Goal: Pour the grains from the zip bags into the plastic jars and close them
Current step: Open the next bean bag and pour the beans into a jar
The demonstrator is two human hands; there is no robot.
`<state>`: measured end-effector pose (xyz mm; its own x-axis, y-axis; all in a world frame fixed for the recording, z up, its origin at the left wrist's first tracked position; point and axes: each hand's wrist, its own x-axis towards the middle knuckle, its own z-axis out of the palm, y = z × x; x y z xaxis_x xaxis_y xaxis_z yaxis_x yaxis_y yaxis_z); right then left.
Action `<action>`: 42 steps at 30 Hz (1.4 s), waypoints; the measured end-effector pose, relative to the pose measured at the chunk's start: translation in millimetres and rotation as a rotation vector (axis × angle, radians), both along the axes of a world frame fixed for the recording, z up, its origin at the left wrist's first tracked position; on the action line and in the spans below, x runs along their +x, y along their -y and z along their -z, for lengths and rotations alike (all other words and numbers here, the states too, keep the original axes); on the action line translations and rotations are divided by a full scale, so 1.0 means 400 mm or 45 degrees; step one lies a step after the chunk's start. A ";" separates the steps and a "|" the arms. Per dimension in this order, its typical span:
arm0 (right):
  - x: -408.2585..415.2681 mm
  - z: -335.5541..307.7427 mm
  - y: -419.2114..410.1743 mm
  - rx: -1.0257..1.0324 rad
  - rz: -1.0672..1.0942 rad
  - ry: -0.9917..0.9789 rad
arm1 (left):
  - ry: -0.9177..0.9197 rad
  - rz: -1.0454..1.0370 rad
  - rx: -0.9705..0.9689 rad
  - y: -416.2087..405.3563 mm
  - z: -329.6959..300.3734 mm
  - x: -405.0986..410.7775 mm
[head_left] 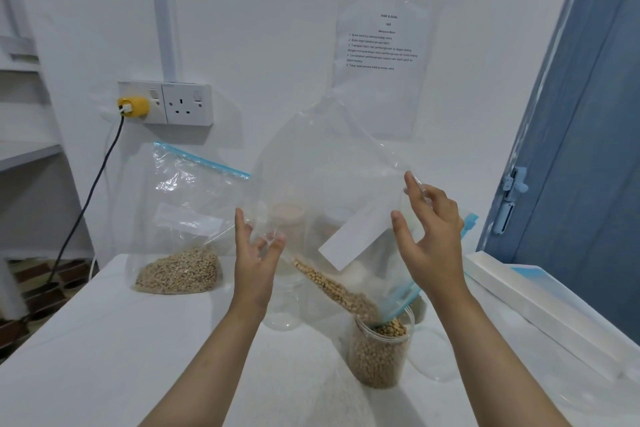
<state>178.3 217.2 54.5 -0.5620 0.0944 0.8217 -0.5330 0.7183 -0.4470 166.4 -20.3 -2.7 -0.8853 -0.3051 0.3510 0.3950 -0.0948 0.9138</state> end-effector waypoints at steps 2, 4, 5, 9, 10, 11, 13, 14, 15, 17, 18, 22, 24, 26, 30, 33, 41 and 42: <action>0.002 0.000 0.001 0.023 0.004 -0.003 | -0.002 0.026 0.022 0.002 0.001 0.002; 0.000 0.002 -0.001 0.042 0.029 -0.022 | 0.004 0.036 0.025 0.006 0.000 0.002; -0.002 0.004 -0.002 0.039 0.043 -0.032 | 0.005 0.037 0.020 0.009 0.000 0.000; -0.005 0.008 -0.003 0.025 0.075 -0.035 | -0.001 0.024 0.010 0.016 -0.004 -0.006; -0.006 0.008 -0.004 0.023 0.077 -0.035 | -0.004 0.023 0.006 0.016 -0.007 -0.006; -0.007 0.007 -0.006 0.019 0.080 -0.037 | -0.006 0.021 -0.001 0.014 -0.010 -0.005; -0.007 0.006 -0.009 0.018 0.075 -0.042 | -0.021 0.017 -0.009 0.011 -0.015 -0.004; -0.007 0.006 -0.011 0.024 0.073 -0.044 | -0.031 0.013 -0.014 0.011 -0.017 -0.005; -0.008 0.006 -0.012 0.023 0.077 -0.046 | -0.039 0.009 -0.022 0.010 -0.019 -0.006; -0.010 0.007 -0.016 -0.005 0.089 -0.056 | -0.058 0.000 -0.045 0.008 -0.019 -0.009; -0.010 0.007 -0.016 -0.022 0.091 -0.055 | -0.066 -0.007 -0.059 0.007 -0.019 -0.010; -0.009 0.007 -0.019 -0.031 0.100 -0.058 | -0.083 -0.039 -0.099 0.000 -0.019 -0.013; -0.011 0.005 -0.020 -0.037 0.102 -0.049 | -0.083 -0.047 -0.110 -0.002 -0.018 -0.015; -0.011 0.005 -0.018 -0.036 0.099 -0.043 | -0.085 -0.048 -0.109 -0.002 -0.019 -0.015; -0.015 0.009 -0.018 -0.058 0.104 -0.042 | -0.088 -0.049 -0.110 -0.002 -0.021 -0.016; -0.015 0.010 -0.019 -0.068 0.092 -0.055 | -0.090 -0.052 -0.117 -0.002 -0.023 -0.017; -0.013 0.011 -0.033 -0.120 0.054 -0.016 | -0.130 -0.075 -0.177 -0.003 -0.019 -0.022; -0.014 0.011 -0.034 -0.127 0.053 -0.015 | -0.135 -0.078 -0.177 -0.004 -0.019 -0.023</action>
